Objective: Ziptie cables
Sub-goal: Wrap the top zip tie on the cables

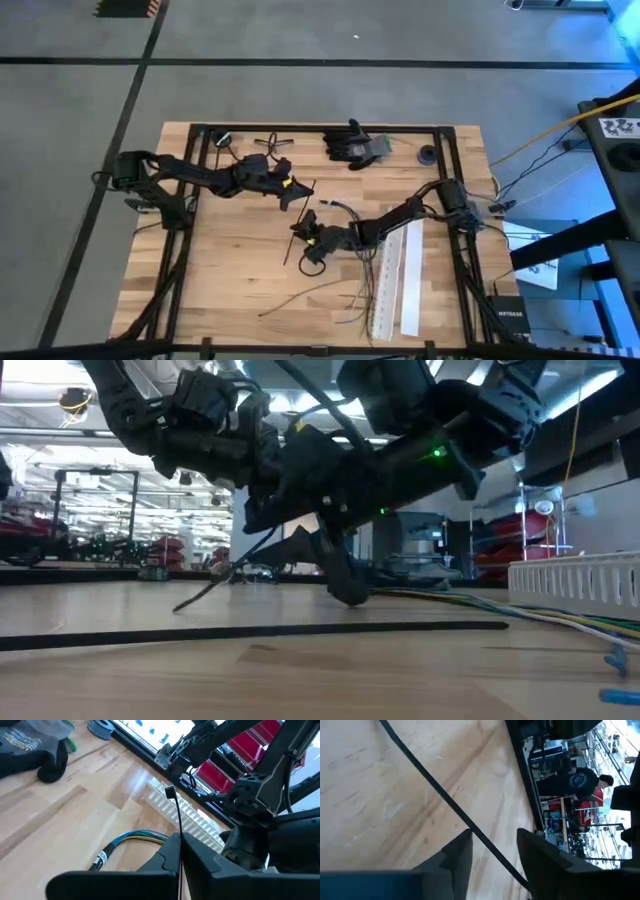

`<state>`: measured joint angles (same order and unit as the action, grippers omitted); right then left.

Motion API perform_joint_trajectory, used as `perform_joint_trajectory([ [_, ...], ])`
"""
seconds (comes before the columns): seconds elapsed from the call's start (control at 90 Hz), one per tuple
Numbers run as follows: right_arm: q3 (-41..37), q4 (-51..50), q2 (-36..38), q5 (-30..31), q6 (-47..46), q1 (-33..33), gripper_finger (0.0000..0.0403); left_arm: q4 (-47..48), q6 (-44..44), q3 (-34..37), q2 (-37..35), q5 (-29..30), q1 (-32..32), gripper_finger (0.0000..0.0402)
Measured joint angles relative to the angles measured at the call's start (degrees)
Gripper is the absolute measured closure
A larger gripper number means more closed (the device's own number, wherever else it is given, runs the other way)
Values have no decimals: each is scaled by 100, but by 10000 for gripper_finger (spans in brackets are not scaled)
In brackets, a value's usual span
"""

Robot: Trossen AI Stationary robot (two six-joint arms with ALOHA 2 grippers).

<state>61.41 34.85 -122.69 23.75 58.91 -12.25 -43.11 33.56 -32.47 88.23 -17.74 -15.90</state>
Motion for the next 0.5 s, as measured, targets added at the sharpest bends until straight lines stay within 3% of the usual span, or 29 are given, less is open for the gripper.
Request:
perform_joint_trajectory([
  [0.222,0,-183,4,-275,-612,102,391,7,-63,0,0,-2,4,401],
  [0.367,22,-177,-4,-360,-821,128,399,11,-72,0,0,-2,4,401],
  [0.5,4,-237,23,-590,-1701,156,402,36,-161,1,0,-3,5,401],
])
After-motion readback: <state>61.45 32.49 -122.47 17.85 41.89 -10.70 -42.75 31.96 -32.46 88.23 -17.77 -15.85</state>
